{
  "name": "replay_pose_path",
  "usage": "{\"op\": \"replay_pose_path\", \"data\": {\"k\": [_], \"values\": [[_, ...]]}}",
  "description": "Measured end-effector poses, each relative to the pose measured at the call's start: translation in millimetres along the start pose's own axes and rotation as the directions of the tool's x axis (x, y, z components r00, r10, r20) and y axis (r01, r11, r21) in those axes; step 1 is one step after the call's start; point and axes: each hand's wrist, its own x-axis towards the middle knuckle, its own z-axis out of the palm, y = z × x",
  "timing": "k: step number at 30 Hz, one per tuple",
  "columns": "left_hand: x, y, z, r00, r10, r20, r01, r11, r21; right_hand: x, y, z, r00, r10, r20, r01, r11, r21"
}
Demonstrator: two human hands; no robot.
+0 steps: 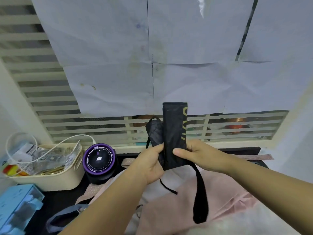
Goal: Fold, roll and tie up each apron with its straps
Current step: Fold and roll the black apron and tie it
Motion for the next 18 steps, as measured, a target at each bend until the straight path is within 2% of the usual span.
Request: {"op": "replay_pose_path", "data": {"k": [5,10,18], "values": [[2.1,2.5,-0.9,0.997,0.074,0.031,-0.077,0.993,0.093,-1.4,1.6,5.7,0.998,-0.033,-0.046,0.033,0.999,-0.003],[10.0,8.8,-5.7,0.994,0.101,-0.045,-0.092,0.98,0.177,-6.3,-8.5,13.2,0.994,-0.081,-0.067,0.067,0.98,-0.187],[9.0,22.6,-1.0,0.969,0.227,-0.099,-0.188,0.935,0.301,-0.5,5.0,12.8,1.0,0.022,0.016,-0.012,0.891,-0.453]]}}
